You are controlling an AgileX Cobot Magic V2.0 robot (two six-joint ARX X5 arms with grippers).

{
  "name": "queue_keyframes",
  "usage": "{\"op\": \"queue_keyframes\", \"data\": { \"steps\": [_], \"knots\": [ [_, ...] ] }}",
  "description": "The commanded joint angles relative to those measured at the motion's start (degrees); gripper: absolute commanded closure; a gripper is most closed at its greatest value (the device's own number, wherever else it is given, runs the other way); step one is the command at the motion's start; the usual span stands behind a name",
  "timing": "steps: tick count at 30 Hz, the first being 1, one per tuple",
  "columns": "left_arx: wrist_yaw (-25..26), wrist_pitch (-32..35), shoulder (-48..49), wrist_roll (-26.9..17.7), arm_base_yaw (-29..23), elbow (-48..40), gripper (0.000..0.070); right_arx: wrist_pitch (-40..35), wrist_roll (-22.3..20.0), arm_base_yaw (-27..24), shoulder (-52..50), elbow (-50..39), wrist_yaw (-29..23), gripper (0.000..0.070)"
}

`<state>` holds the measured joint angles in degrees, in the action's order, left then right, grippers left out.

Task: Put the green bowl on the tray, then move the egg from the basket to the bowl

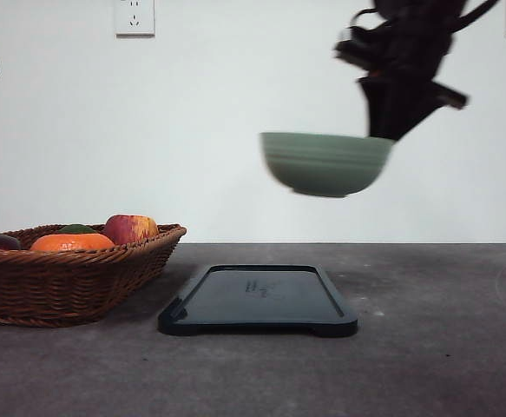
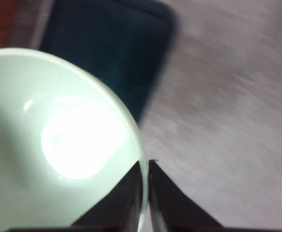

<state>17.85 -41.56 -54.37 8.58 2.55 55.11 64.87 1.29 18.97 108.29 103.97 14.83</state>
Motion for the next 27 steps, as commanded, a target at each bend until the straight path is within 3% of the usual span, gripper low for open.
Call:
{"op": "queue_keyframes", "data": {
  "steps": [1,10,27],
  "knots": [
    [0.22,0.42,-0.33,0.02,0.15,1.42,0.0350,-0.36,-0.07,1.49,2.93,2.71,0.14,0.0700],
    [0.22,0.42,-0.33,0.00,0.15,1.42,0.0350,-1.45,0.66,6.23,12.51,10.81,-0.06,0.0700],
    [0.20,0.42,-0.33,0.00,0.15,1.42,0.0350,-4.80,0.83,6.68,19.89,11.53,-4.39,0.0700]
  ]
}}
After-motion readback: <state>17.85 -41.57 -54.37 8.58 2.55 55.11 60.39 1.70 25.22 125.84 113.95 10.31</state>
